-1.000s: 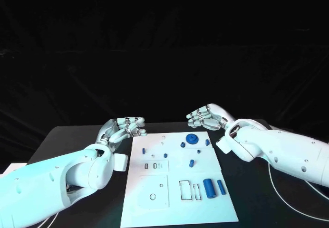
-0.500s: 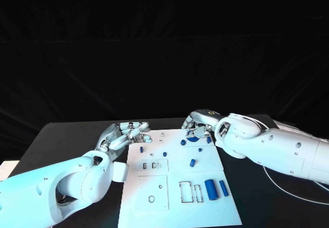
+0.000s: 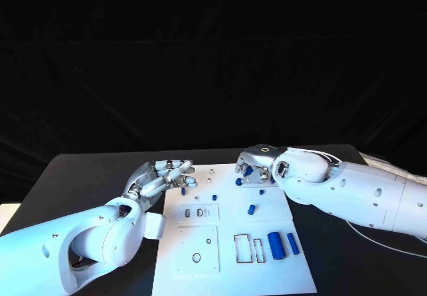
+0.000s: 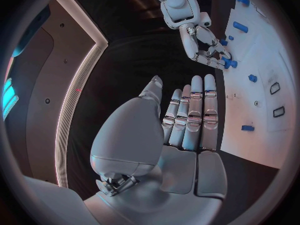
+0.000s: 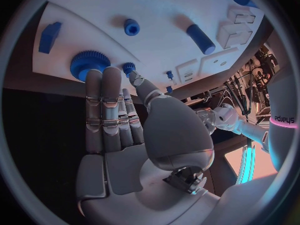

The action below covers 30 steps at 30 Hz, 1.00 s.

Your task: Assemble the parts on the task board

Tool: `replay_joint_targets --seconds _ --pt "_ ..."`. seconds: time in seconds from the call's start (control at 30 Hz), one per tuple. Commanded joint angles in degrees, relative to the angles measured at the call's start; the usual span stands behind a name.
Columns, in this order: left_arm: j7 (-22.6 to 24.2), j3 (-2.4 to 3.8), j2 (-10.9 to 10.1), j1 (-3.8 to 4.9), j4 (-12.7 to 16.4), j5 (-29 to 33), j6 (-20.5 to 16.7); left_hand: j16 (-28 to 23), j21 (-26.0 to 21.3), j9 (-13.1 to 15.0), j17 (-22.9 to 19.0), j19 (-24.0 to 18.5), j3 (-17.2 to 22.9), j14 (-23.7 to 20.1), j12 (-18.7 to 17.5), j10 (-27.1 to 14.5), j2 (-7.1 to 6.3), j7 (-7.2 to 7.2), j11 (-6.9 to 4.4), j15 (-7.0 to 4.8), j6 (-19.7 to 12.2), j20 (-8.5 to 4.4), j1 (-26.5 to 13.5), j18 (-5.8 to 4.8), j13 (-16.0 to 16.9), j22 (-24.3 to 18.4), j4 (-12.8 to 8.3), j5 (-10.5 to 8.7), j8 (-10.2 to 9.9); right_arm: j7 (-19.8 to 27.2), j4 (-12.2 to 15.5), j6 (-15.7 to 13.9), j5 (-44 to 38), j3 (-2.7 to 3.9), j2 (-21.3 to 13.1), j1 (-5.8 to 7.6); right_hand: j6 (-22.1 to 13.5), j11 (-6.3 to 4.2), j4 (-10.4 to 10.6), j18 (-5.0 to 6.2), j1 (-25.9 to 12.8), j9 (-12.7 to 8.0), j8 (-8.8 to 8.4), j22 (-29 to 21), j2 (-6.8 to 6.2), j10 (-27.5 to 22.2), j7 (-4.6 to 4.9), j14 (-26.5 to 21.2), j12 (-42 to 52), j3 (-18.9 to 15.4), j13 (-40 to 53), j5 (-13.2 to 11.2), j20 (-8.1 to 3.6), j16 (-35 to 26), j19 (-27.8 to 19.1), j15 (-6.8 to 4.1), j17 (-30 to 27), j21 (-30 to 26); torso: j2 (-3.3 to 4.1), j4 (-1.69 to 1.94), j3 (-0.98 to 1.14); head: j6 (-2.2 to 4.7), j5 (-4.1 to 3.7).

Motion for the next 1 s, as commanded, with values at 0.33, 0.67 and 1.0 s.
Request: replay_joint_targets --seconds 0.33,0.67,1.0 --pt "-0.28 0.06 -0.13 0.10 0.30 -0.36 1.28 -0.33 0.18 -0.06 0.25 0.27 -0.24 0.01 -0.53 -0.16 0.29 0.48 0.40 0.40 -0.14 0.16 0.01 0.51 -0.04 0.03 -0.33 -0.39 -0.36 0.19 -0.61 4.46 -2.92 0.01 0.88 0.05 0.98 0.11 1.05 -1.04 -0.08 0.09 -0.07 7.34 -0.18 0.30 -0.42 1.09 -0.11 1.98 -0.01 0.24 0.17 7.85 1.74 -0.37 7.99 6.18 0.78 0.52 -0.05 0.15 -0.31" --pt "-0.55 0.07 -0.23 0.10 0.26 -0.36 1.27 -0.43 0.18 -0.08 0.44 0.26 -0.36 0.03 -0.73 -0.28 0.27 0.62 0.50 0.45 -0.26 0.19 -0.03 0.50 -0.05 0.03 -0.41 -0.40 -0.54 0.60 -1.15 5.83 -2.93 0.00 1.45 0.03 2.07 -0.15 2.23 -1.62 -0.10 0.20 0.11 11.98 0.30 1.12 -0.63 1.27 -0.02 3.65 0.01 0.22 0.14 12.93 2.93 -0.45 13.25 9.87 1.07 0.58 0.03 0.01 -0.30" --pt "-0.78 0.07 -0.27 0.10 0.18 -0.36 1.22 -0.45 0.18 -0.08 0.52 0.28 -0.39 0.06 -0.82 -0.33 0.28 0.67 0.54 0.47 -0.31 0.20 -0.03 0.50 -0.06 0.03 -0.45 -0.40 -0.61 0.81 -1.07 2.51 -2.92 0.00 1.39 0.01 4.95 -0.79 3.25 -2.56 1.80 0.79 0.82 18.61 2.51 3.82 -1.02 1.61 0.19 7.46 0.09 -2.22 -0.32 18.73 5.25 -1.01 19.26 14.76 1.25 0.73 0.05 -0.19 -0.55"
